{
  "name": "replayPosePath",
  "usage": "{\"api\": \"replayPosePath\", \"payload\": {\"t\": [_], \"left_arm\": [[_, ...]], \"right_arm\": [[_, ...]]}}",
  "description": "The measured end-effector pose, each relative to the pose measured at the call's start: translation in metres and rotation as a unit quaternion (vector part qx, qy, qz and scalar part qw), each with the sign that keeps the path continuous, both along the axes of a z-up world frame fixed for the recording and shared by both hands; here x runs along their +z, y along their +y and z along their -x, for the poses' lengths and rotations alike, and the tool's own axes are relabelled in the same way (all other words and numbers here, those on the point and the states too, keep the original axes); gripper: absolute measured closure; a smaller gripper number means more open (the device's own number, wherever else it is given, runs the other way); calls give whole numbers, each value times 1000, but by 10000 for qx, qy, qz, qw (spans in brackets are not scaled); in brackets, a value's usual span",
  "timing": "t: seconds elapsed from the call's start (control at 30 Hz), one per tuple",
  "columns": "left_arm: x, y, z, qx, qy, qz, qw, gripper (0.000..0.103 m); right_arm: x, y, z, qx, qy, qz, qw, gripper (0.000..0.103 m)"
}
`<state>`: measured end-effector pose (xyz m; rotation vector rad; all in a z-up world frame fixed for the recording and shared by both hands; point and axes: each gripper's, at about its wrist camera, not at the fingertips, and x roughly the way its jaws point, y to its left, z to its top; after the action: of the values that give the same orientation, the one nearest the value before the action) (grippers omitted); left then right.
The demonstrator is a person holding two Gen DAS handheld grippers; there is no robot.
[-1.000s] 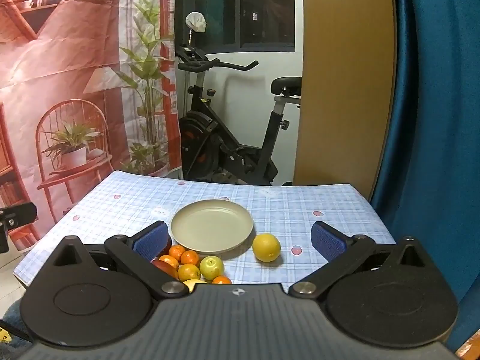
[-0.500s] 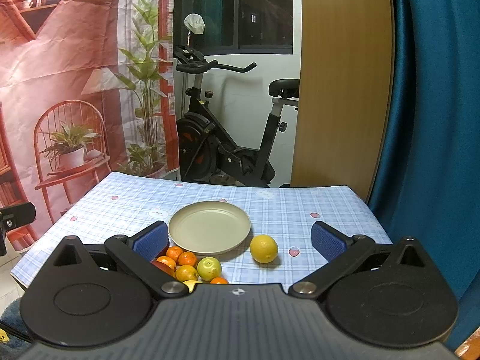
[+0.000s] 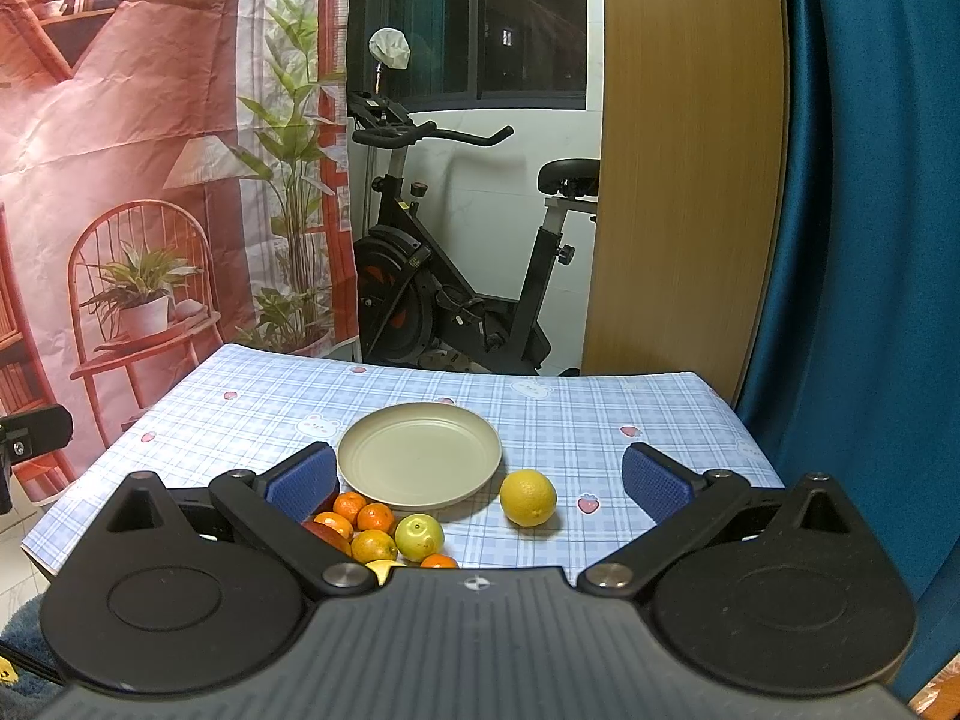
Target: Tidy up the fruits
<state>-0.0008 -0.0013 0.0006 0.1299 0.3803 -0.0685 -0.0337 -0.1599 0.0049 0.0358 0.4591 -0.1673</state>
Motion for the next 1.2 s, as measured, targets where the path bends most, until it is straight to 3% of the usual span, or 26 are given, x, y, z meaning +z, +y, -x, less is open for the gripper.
{"api": "replayPosePath", "payload": {"t": [1.2], "left_arm": [[-1,0,3,-40,-7,31,10000,0]], "right_arm": [[-1,2,1,-6,-2,7,10000,0]]}}
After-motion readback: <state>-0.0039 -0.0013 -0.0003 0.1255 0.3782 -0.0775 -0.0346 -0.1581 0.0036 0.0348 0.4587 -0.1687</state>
